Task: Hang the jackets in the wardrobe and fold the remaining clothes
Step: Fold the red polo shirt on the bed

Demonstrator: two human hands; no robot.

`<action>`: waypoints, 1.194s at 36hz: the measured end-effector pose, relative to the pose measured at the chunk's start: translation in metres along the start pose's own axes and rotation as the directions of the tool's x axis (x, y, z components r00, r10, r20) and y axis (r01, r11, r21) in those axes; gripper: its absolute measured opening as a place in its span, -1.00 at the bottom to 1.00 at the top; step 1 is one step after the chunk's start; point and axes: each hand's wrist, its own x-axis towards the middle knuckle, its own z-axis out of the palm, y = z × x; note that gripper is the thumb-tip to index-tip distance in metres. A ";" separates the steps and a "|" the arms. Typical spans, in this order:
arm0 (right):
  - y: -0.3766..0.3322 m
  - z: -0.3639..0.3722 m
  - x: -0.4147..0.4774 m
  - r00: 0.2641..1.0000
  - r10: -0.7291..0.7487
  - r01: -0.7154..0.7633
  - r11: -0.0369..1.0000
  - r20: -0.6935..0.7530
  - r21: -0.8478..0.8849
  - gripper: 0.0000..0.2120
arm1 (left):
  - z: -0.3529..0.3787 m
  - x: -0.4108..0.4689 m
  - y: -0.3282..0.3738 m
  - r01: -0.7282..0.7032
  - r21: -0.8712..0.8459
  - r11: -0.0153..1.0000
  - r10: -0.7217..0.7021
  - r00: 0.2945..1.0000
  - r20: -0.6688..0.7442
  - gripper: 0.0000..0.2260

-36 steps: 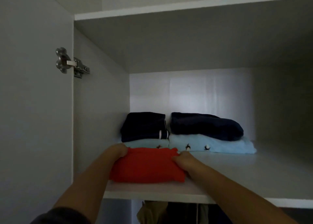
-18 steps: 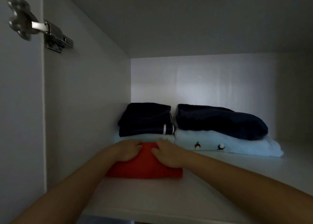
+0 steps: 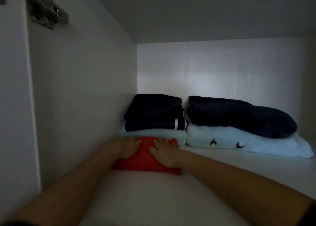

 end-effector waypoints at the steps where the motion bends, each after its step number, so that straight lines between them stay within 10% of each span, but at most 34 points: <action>1: 0.000 0.000 -0.001 1.000 -0.008 0.008 1.000 -0.006 0.005 -0.41 | 0.000 0.001 0.000 0.005 0.004 1.000 -0.005 1.000 -0.002 -0.51; 5: -0.002 -0.003 -0.013 0.990 -0.055 0.062 0.997 -0.133 0.046 -0.50 | 0.000 -0.012 0.003 -0.013 0.036 0.999 0.022 0.964 -0.264 -0.56; 10: -0.013 -0.020 -0.054 0.972 -0.098 0.102 0.995 -0.213 0.007 -0.54 | -0.012 -0.061 0.013 -0.090 -0.008 0.996 0.062 0.742 -0.667 -0.61; 32: -0.152 -0.001 -0.396 0.941 -0.109 0.230 0.902 -0.321 0.365 -0.53 | -0.045 -0.462 0.036 -0.099 0.041 0.994 0.091 0.590 -0.803 -0.58; 43: -0.307 0.011 -0.461 0.917 -0.259 0.374 0.823 -0.304 0.427 -0.33 | -0.118 -0.591 -0.013 0.140 0.143 0.980 0.092 0.323 -0.942 -0.36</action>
